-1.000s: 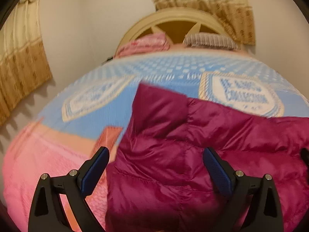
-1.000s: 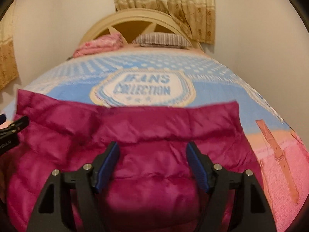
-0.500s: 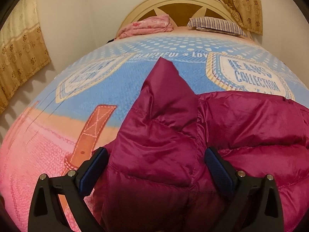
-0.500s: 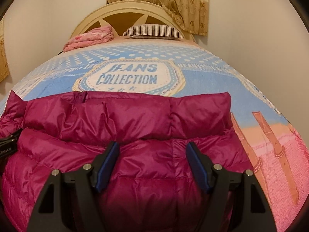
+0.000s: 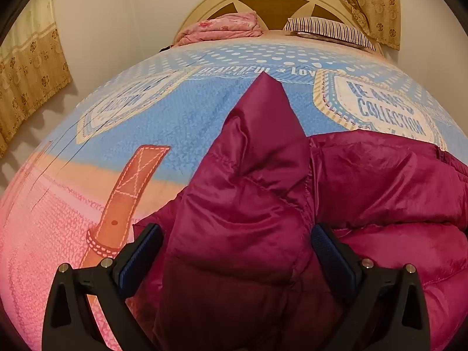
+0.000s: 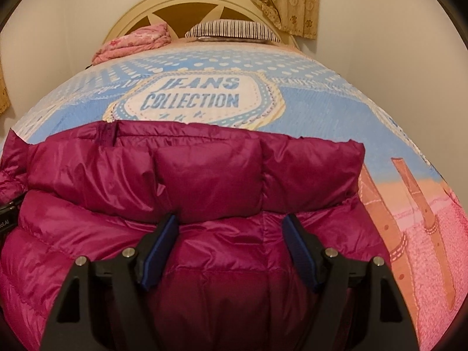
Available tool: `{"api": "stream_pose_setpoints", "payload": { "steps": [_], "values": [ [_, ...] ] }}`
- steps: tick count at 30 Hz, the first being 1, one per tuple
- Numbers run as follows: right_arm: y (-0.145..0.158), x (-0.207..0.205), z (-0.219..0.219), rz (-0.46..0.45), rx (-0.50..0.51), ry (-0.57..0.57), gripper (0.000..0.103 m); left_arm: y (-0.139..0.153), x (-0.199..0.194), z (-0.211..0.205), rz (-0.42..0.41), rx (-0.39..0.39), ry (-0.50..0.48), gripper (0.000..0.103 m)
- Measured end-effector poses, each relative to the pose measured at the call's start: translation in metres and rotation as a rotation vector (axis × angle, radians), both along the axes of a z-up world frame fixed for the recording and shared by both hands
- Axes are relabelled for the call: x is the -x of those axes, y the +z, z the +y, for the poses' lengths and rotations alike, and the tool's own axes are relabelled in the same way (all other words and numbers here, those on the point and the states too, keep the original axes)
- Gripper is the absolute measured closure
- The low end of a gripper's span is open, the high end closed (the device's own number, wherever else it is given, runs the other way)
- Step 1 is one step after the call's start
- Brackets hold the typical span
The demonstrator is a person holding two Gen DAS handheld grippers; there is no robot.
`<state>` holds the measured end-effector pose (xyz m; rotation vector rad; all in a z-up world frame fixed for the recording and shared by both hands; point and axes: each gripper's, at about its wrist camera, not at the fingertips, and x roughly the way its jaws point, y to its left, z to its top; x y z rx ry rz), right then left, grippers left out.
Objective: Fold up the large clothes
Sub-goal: 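Press the folded jacket flat with both open grippers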
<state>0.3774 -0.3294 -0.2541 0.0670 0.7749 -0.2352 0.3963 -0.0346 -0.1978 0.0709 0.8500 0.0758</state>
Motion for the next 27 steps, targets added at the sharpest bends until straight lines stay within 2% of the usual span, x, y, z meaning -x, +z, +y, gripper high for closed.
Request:
{"api": "stream_pose_setpoints", "payload": {
  "steps": [8,27],
  "values": [
    [-0.0038,-0.0047,0.003,0.035,0.021,-0.002,0.025,-0.0014,-0.0024,-0.0002,0.014,0.004,-0.002,0.001],
    [-0.0057,-0.0073,0.0054,0.055,0.043,-0.002,0.024,-0.0024,-0.0026,0.0007,0.019,0.004,-0.003,0.001]
  ]
}}
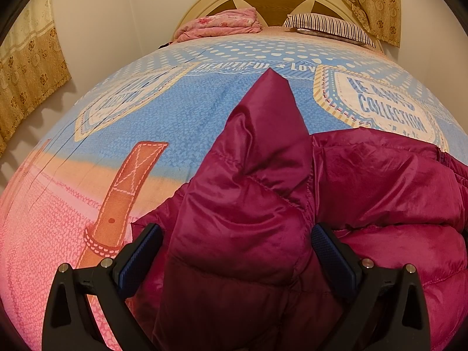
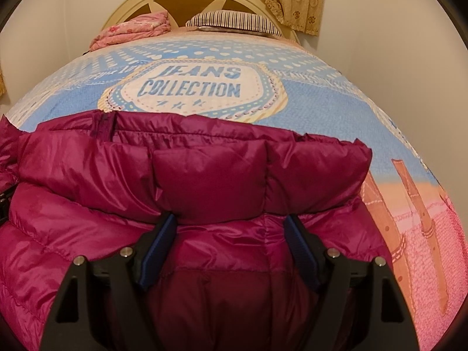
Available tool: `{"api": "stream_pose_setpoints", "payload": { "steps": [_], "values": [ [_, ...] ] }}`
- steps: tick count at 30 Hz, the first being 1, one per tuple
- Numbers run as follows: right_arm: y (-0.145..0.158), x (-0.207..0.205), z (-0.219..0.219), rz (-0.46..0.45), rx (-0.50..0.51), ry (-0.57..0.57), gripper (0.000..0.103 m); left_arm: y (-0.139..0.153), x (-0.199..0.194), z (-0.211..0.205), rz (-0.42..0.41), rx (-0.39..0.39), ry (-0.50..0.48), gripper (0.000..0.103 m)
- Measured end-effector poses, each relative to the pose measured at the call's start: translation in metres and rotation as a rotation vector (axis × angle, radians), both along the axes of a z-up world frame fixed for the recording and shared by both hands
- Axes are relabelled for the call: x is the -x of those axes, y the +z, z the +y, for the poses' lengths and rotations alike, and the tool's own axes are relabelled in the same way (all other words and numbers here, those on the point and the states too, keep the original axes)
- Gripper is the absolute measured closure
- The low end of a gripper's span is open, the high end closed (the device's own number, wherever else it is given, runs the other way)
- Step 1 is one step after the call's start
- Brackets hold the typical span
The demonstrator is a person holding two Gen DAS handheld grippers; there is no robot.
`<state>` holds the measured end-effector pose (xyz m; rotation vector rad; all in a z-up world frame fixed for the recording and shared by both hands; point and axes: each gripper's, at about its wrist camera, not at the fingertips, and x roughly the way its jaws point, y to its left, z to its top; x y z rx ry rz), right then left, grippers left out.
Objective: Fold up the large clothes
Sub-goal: 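Press the folded jacket flat with both open grippers, then grasp the folded jacket with the left gripper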
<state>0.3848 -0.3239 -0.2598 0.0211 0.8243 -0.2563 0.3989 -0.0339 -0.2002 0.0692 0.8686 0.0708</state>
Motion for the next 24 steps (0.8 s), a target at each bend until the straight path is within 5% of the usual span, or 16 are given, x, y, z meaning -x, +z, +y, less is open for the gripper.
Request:
{"api": "stream_pose_setpoints", "payload": {
  "steps": [12,19,24],
  "values": [
    [0.012,0.009,0.0,0.0,-0.037,0.038,0.024,0.0,0.001,0.0,0.0,0.005,0.001,0.001],
    [0.045,0.05,0.039,-0.087,-0.035,0.105,0.022,0.0,0.002,0.0,-0.001,0.0,0.003,0.001],
    [0.032,0.054,0.064,-0.073,0.007,0.135,0.021,-0.001,0.002,0.004,0.009,0.034,0.0,0.001]
  ]
}}
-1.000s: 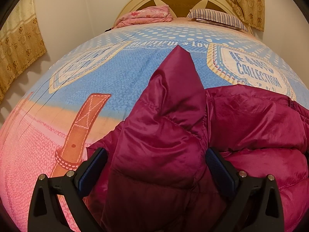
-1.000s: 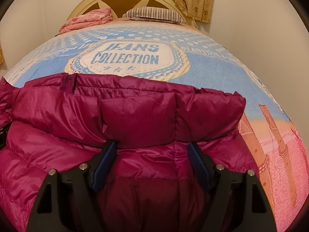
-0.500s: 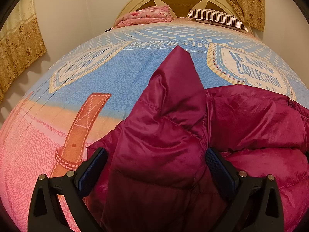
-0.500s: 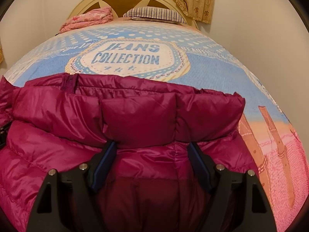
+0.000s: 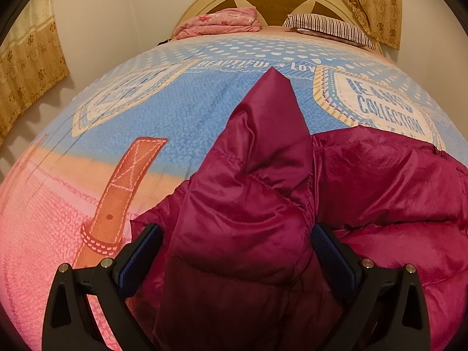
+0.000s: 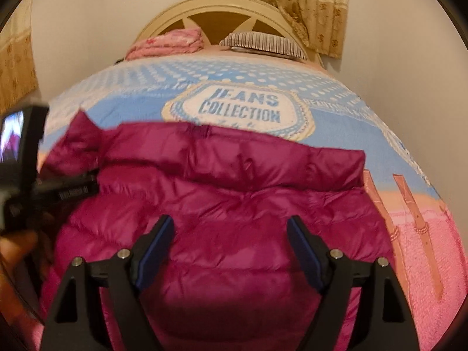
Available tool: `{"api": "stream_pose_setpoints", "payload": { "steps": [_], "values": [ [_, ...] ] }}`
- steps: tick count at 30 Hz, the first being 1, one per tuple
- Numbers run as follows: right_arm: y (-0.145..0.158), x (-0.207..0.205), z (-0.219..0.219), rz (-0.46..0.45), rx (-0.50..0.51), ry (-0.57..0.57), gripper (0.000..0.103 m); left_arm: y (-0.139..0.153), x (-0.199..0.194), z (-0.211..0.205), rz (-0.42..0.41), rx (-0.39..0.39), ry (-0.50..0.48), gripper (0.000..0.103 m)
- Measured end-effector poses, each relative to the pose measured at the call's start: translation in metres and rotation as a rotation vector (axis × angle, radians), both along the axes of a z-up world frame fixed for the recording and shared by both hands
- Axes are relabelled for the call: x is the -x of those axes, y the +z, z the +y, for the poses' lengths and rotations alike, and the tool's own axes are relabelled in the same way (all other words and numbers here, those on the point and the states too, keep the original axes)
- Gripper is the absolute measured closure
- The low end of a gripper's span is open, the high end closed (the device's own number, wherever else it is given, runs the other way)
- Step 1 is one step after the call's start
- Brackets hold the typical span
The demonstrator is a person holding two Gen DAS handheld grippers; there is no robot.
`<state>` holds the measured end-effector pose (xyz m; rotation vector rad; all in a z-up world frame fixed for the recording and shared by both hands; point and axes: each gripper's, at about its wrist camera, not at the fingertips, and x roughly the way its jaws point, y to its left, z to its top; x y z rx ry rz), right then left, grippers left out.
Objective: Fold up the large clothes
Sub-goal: 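Grasp the folded jacket with the left gripper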
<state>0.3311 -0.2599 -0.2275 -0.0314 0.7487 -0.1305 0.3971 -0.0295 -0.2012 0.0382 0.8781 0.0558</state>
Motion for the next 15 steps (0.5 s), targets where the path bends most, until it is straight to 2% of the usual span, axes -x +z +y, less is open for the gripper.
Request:
{"api": "stream_pose_setpoints", "payload": {
  "steps": [8,11,13,15],
  "values": [
    [-0.033,-0.01,0.002,0.045,0.053,-0.019,0.017,0.001,0.0,0.001,-0.001,-0.002,-0.004,0.001],
    [-0.035,-0.014,0.001,0.068,0.054,-0.018,0.017,0.006,0.004,0.0,0.001,-0.018,-0.011,0.001],
    [-0.032,-0.011,0.0,0.07,0.045,-0.017,0.017,0.014,0.017,-0.001,0.003,-0.042,-0.03,0.001],
    [-0.025,0.0,-0.001,0.058,0.042,-0.011,0.017,0.023,0.033,0.001,-0.014,-0.03,-0.053,0.001]
  ]
}}
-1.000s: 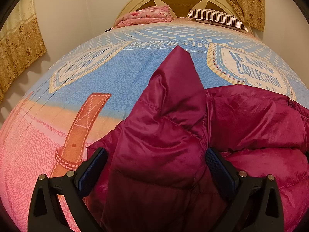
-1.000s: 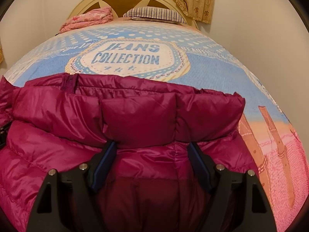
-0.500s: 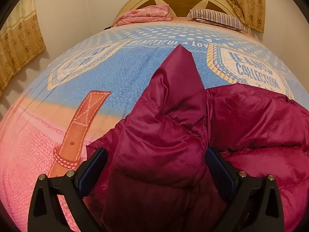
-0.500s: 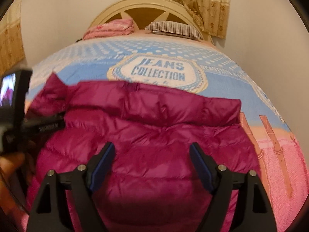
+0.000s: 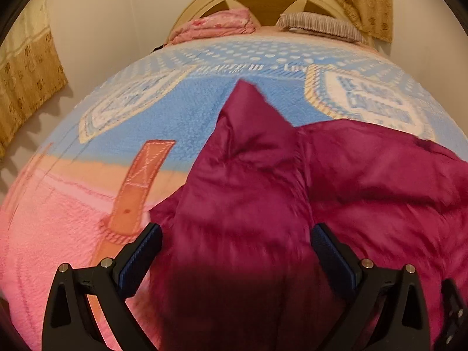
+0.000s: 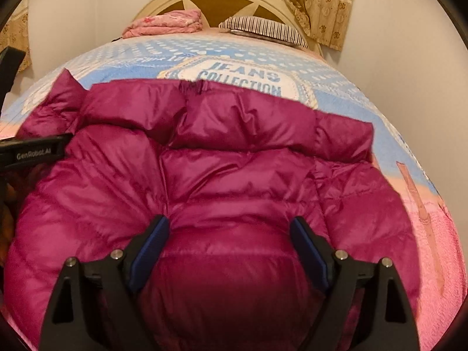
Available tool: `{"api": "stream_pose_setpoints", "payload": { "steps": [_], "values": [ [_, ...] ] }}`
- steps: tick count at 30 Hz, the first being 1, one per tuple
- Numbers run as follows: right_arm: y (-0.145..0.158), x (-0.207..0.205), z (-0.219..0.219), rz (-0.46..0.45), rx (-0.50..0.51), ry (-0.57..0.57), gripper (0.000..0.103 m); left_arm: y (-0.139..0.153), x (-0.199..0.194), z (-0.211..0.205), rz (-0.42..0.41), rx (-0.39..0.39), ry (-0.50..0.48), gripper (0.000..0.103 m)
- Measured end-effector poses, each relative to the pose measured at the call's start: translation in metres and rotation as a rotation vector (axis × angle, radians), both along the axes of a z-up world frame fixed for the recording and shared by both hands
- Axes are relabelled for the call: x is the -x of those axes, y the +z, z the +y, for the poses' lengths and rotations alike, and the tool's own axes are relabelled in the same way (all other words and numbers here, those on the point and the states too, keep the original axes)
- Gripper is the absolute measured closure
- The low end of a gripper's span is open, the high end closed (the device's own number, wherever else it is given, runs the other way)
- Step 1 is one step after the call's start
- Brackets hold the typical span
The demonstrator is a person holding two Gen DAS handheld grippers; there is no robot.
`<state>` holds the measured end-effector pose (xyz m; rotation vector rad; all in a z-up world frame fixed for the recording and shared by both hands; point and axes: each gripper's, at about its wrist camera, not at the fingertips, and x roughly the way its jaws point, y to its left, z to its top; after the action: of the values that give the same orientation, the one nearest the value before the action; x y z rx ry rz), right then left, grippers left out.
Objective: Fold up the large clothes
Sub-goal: 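Grasp the folded jacket with the left gripper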
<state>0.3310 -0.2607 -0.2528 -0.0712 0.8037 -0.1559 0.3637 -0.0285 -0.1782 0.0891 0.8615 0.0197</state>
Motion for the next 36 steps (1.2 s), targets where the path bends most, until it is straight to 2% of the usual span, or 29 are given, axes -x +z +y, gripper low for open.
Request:
{"api": "stream_pose_setpoints", "payload": {
  "steps": [5,10,13,15,18,21,23,25,26,28,30,32,36],
  "values": [
    [0.02,0.05,0.005,-0.061,-0.032,0.033,0.015,0.026,0.063,0.013,-0.069,0.047,-0.064,0.001],
    [0.017,0.083,0.011,-0.091,-0.002,0.041,0.014,0.015,0.113,0.041,-0.049,0.102,-0.003,0.001],
    [0.004,0.081,0.016,-0.076,0.023,0.047,0.014,0.002,0.126,0.051,-0.021,0.128,0.054,0.001],
    [-0.004,0.076,0.015,-0.064,0.009,0.038,0.014,-0.006,0.13,0.058,0.007,0.192,0.081,0.001],
    [-0.011,0.078,0.014,-0.052,0.015,0.037,0.014,-0.012,0.13,0.058,0.033,0.303,0.075,0.001],
    [-0.013,0.078,0.014,-0.04,0.017,0.037,0.014,-0.012,0.128,0.049,0.015,0.33,0.059,0.002],
    [-0.014,0.078,0.013,-0.039,0.018,0.036,0.014,-0.014,0.125,0.045,0.02,0.378,0.035,0.014],
    [-0.015,0.078,0.013,-0.035,0.022,0.037,0.014,-0.015,0.125,0.039,0.019,0.373,0.023,0.044],
    [-0.015,0.078,0.014,-0.032,0.024,0.037,0.014,-0.014,0.122,0.035,0.019,0.382,0.004,0.052],
    [-0.016,0.079,0.015,-0.03,0.031,0.036,0.014,-0.011,0.127,0.031,-0.003,0.371,-0.022,0.077],
    [-0.016,0.08,0.017,-0.031,0.038,0.033,0.014,-0.006,0.131,0.033,-0.02,0.364,-0.038,0.087],
    [-0.016,0.08,0.018,-0.032,0.041,0.028,0.014,-0.002,0.134,0.041,-0.035,0.386,-0.038,0.092],
    [-0.014,0.083,0.022,-0.031,0.037,0.015,0.014,0.014,0.147,0.05,-0.085,0.397,-0.046,0.095]
  ]
}}
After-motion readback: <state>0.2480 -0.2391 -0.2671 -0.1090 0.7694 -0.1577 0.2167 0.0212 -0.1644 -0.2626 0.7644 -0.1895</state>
